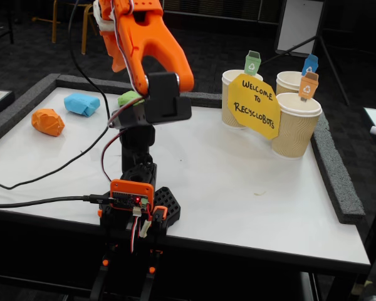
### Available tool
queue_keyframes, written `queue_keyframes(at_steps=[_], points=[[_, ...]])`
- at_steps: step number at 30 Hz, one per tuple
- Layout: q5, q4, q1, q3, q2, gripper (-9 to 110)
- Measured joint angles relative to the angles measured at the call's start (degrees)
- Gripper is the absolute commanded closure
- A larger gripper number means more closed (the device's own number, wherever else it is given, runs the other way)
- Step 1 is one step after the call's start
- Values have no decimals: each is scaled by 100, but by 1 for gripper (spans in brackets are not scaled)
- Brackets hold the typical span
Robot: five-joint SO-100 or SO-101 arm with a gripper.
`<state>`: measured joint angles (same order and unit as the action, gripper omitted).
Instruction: Sort rubbish by color.
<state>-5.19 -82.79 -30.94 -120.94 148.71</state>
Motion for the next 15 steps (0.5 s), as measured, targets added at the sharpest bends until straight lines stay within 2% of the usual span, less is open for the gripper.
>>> queue_keyframes(at_steps=[15], points=[[0,-466,105,598,141,93]])
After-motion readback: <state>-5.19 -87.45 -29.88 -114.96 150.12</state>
